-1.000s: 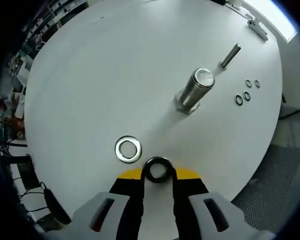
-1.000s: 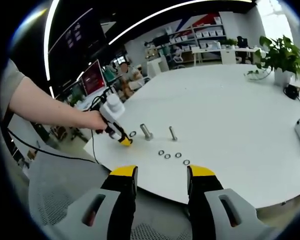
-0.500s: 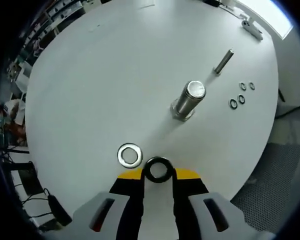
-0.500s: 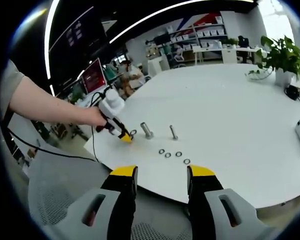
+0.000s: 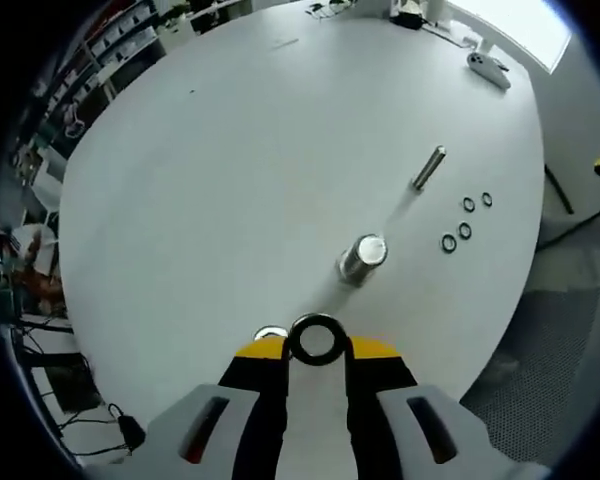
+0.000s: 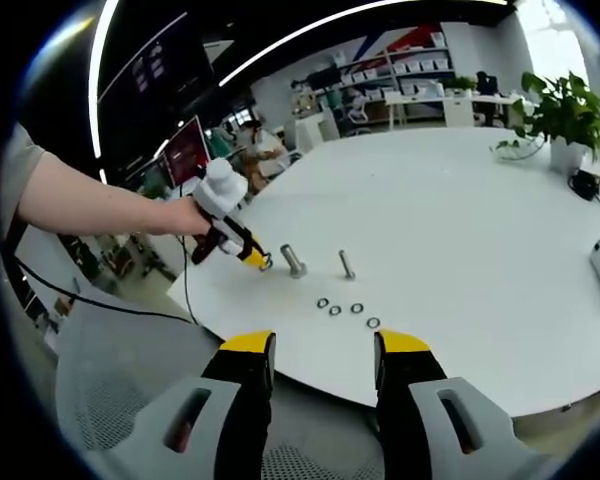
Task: Place the washer onto the threaded stud by aligning its center hole with the stud, sliding it down to the base, and recovering from edge contact or off-axis alignment until the washer reaches the visible bottom stop.
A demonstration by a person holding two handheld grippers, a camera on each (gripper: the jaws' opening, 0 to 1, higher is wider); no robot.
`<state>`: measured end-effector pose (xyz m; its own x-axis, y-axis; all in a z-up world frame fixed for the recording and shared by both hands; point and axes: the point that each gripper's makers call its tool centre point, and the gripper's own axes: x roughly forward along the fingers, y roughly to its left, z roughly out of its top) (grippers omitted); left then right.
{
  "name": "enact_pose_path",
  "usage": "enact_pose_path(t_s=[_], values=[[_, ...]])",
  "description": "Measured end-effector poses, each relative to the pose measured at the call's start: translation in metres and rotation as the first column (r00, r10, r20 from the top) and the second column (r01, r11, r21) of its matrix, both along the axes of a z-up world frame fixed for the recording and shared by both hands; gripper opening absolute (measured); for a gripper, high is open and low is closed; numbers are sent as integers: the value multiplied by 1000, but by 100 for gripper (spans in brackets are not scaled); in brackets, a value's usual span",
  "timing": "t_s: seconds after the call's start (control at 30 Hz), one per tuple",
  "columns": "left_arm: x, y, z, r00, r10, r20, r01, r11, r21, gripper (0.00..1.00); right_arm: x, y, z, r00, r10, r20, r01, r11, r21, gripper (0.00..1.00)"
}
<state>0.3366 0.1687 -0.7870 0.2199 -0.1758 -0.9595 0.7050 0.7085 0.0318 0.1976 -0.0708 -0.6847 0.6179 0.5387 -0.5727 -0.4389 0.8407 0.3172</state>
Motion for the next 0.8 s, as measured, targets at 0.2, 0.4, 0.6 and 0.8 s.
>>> enact_pose_path(t_s=[0.2,0.4,0.6,0.8], values=[[8,-14,14,999,-20,30,22,998,-59,19,0,0,0,1000,-2,3,2,1000,2,41],[11,-20,23,999,-35,40,38,996,-74,19,1,-1,1,1000,-5,6,5,1000,5,41],[12,-33,29,997,-59,48,63,992,-105,19,1,-1,2,1000,-6,7,6,1000,7,41],[13,-43,28,996,-85,40,89,991,-101,19,1,-1,2,1000,-8,9,8,1000,7,41]])
